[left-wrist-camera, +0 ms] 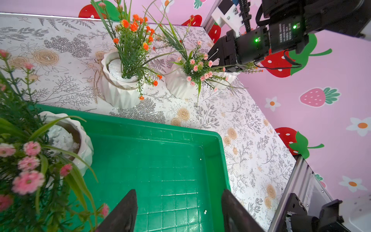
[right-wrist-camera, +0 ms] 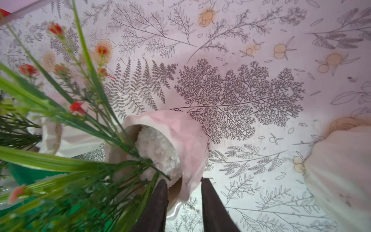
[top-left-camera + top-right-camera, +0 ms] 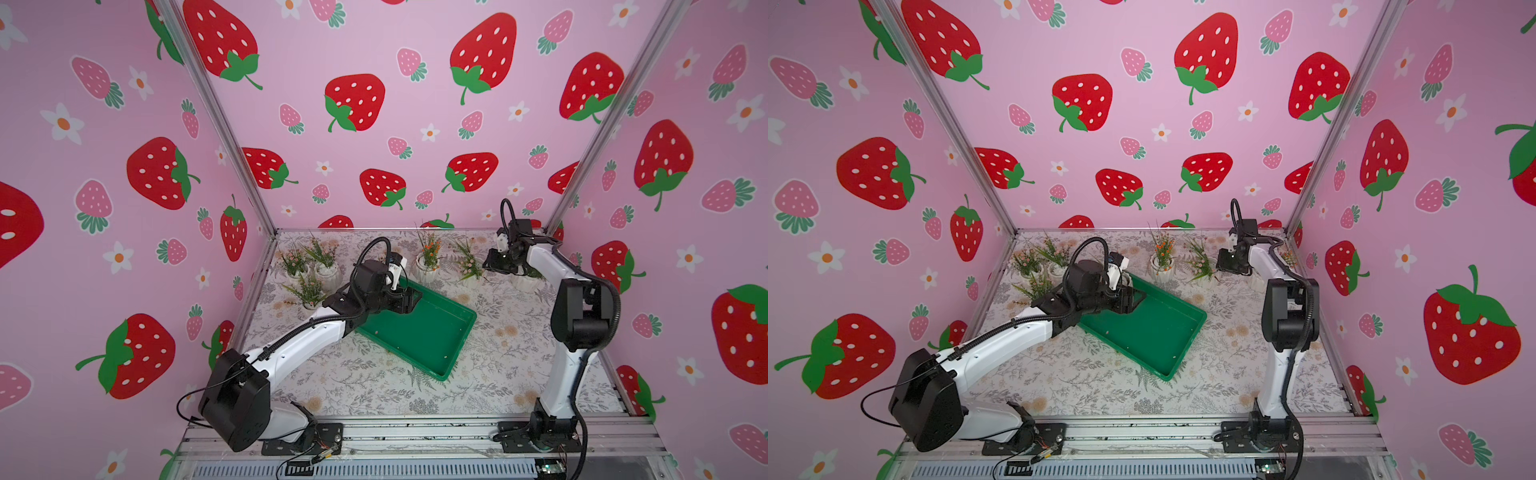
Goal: Put the potted gypsophila into the storage box
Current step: Pick up the baby's breath potted plant from the center of the board.
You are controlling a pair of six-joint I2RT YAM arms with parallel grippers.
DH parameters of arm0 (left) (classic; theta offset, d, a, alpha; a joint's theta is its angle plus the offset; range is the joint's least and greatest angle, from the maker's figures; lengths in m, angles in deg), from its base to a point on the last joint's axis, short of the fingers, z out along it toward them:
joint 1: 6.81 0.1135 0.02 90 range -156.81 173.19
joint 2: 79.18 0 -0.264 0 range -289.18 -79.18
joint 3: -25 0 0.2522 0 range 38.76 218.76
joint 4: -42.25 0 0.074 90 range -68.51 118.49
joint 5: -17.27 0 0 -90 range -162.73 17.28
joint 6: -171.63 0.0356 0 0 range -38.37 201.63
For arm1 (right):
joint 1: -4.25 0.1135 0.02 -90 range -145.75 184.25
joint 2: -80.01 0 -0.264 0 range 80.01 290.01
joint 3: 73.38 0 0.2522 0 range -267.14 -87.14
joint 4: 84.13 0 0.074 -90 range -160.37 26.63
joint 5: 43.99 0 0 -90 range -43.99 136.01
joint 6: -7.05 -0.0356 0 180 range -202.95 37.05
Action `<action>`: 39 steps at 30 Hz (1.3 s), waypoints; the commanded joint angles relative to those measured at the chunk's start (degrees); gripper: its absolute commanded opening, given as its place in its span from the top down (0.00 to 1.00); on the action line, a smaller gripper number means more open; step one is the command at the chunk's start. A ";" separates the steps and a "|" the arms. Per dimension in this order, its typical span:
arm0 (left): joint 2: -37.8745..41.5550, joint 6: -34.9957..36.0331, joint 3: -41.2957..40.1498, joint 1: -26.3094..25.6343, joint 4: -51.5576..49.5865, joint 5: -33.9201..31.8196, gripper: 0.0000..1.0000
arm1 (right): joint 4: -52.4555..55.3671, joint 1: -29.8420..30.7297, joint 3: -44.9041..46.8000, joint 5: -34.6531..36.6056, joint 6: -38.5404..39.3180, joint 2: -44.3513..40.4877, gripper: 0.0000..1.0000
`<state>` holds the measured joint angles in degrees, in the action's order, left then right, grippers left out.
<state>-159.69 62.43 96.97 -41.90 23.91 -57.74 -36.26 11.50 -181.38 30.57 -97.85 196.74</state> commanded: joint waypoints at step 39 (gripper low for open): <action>0.00 -0.60 1.86 0.41 0.72 -1.55 0.31 | 2.76 0.57 2.23 1.32 1.73 -6.00 1.00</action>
<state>-160.06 62.08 97.00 -41.64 23.98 -58.81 -34.03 12.02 -179.50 32.10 -96.18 194.82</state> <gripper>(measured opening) 0.687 0.111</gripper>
